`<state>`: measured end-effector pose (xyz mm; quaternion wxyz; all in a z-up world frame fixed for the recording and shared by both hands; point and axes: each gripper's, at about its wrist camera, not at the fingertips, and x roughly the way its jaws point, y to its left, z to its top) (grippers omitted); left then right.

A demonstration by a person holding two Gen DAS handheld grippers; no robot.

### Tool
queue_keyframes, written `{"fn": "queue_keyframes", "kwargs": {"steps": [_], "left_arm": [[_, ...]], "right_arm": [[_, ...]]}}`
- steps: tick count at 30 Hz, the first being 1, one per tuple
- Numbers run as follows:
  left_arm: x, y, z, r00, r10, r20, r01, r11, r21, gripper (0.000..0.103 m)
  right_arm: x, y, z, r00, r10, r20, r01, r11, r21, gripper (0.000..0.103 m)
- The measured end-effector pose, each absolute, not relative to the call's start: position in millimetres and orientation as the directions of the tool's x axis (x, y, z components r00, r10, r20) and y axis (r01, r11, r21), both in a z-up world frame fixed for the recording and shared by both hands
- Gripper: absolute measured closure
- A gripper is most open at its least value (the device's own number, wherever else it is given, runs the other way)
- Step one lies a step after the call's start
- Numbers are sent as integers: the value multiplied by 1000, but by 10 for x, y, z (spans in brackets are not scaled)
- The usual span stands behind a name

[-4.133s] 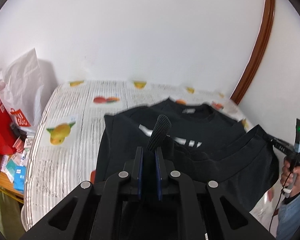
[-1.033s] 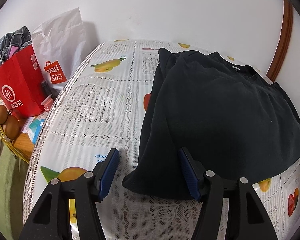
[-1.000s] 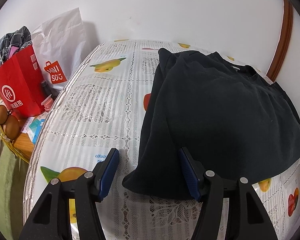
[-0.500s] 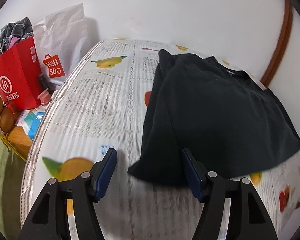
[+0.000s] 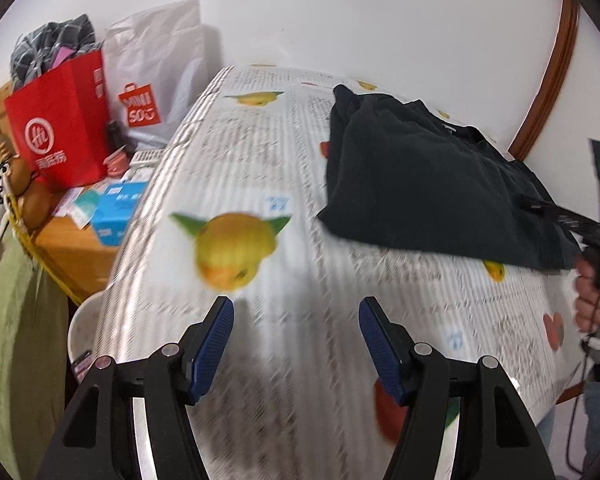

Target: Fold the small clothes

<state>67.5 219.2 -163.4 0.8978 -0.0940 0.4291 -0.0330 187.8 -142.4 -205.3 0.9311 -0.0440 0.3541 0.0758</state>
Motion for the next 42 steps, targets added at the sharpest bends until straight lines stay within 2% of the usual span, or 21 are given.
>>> {"fn": "queue_keyframes", "kwargs": {"steps": [3,5,6,9,11,14,16,19,23,27,28,29,31,34,37,42], "left_arm": [[564,2297,-1654,627,-120,-770,-48,980,-191,40],[495,2363,-1681,624,-133,-770,-50,977,-210,40],[466,2380,-1685,628,-137,-766,-47,976,-213,40],[435,2405,-1690,631,-152,-761,-33,974,-222,40],[438,2424,-1693,633,-170,-755,-28,970,-242,40],[452,2457,-1697,632,-196,-749,-20,963,-269,40],[461,2477,-1699,630,-215,-746,-9,959,-285,40],[481,2517,-1703,627,-244,-739,-4,949,-316,40],[519,2520,-1706,628,-249,-737,5,949,-317,40],[515,2524,-1709,629,-254,-735,10,947,-320,39],[513,2524,-1708,630,-255,-734,9,947,-321,38],[513,2520,-1708,631,-254,-733,7,947,-321,38],[522,2501,-1701,630,-246,-737,11,951,-309,37],[547,2435,-1698,631,-231,-741,28,961,-277,37],[578,2378,-1693,632,-225,-742,41,965,-258,37],[633,2291,-1677,635,-250,-731,77,962,-262,37]], "right_arm": [[1830,-800,-2261,689,144,-710,-268,961,-65,49],[1670,-467,-2300,753,57,-655,-243,950,-196,63],[1625,-376,-2284,767,49,-640,-250,941,-228,64],[1518,-163,-2220,748,141,-649,-343,918,-196,66],[1470,-58,-2177,739,179,-650,-385,903,-189,65],[1428,119,-2187,683,254,-685,-481,862,-161,56],[1344,298,-2192,704,258,-662,-509,833,-217,54],[1249,520,-2259,679,285,-676,-581,773,-257,54],[1209,787,-2347,708,260,-656,-583,740,-335,51],[1342,866,-2366,705,284,-650,-581,757,-299,48],[1376,876,-2377,708,286,-646,-578,761,-296,54],[1404,899,-2387,716,280,-640,-570,764,-304,73],[1423,901,-2366,730,275,-626,-556,771,-310,83],[1496,754,-2182,715,335,-613,-554,807,-205,86],[1489,427,-1807,757,381,-532,-499,862,-93,86],[1422,-324,-1397,878,292,-380,-316,949,-3,87]]}}
